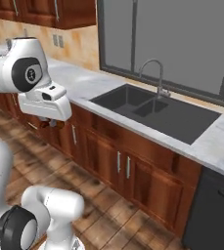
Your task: Retrieve the chicken drumstick from the fridge and place it on the cutting board.
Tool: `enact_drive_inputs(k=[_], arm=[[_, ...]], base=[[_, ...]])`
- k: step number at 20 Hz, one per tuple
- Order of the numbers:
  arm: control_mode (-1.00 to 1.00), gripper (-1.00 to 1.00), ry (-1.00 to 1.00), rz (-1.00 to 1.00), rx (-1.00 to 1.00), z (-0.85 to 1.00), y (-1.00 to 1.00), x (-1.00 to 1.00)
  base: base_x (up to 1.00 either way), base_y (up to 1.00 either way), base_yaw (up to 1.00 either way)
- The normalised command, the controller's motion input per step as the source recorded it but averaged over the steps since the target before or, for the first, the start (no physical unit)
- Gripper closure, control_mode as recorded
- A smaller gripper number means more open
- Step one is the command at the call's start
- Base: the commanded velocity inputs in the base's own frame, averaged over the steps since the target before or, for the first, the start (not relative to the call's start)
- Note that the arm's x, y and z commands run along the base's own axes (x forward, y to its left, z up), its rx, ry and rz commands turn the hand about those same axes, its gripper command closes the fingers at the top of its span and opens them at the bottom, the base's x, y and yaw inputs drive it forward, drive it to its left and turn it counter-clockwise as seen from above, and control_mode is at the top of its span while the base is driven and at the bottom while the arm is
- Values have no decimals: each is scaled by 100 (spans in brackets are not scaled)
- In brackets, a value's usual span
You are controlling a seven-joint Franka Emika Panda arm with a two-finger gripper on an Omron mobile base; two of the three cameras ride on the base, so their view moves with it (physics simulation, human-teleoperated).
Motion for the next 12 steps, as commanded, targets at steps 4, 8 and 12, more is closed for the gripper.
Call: enact_drive_inputs(k=[4,8,12], arm=[[100,100,0,0,0,0,0,0],[100,100,0,0,0,0,0,0],[100,100,0,0,0,0,0,0]], base=[[96,100,-26],[82,100,-29],[65,100,-34]])
